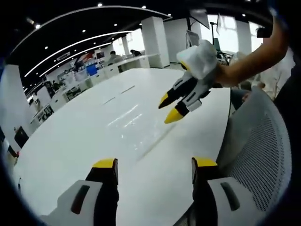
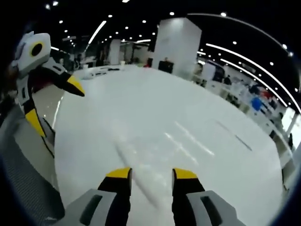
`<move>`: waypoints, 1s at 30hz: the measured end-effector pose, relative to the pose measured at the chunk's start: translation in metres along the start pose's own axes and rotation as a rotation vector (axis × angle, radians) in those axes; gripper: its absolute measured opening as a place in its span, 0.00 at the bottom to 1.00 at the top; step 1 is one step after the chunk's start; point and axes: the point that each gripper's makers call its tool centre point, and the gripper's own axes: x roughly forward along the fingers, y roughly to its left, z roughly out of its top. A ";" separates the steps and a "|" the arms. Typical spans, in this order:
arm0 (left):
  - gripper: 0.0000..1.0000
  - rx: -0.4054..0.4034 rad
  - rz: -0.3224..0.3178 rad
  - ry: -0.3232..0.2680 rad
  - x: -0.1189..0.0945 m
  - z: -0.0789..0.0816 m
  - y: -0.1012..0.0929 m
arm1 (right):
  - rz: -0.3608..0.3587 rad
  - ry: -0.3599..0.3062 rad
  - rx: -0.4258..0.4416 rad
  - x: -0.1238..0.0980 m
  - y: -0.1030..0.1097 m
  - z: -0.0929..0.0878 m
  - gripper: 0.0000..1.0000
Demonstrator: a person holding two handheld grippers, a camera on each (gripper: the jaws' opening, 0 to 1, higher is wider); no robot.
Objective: Open the resealable bag by pulling the two sides of the seal apart until the entire bag opening is separated and visibly accessible.
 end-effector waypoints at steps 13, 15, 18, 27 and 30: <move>0.74 -0.061 0.015 -0.031 -0.007 0.001 0.003 | -0.050 -0.102 0.171 -0.061 0.000 0.009 0.59; 0.76 -0.093 0.011 -0.050 -0.011 0.004 0.002 | -0.060 -0.112 0.190 -0.069 0.000 0.009 0.61; 0.77 -0.120 0.021 -0.076 -0.016 0.008 0.003 | -0.069 -0.116 0.210 -0.081 0.003 0.006 0.63; 0.90 -0.147 0.113 -0.152 -0.035 0.021 0.017 | -0.096 -0.152 0.242 -0.115 0.019 0.006 0.70; 0.90 -0.156 0.115 -0.154 -0.037 0.019 0.016 | -0.100 -0.156 0.251 -0.120 0.023 0.005 0.71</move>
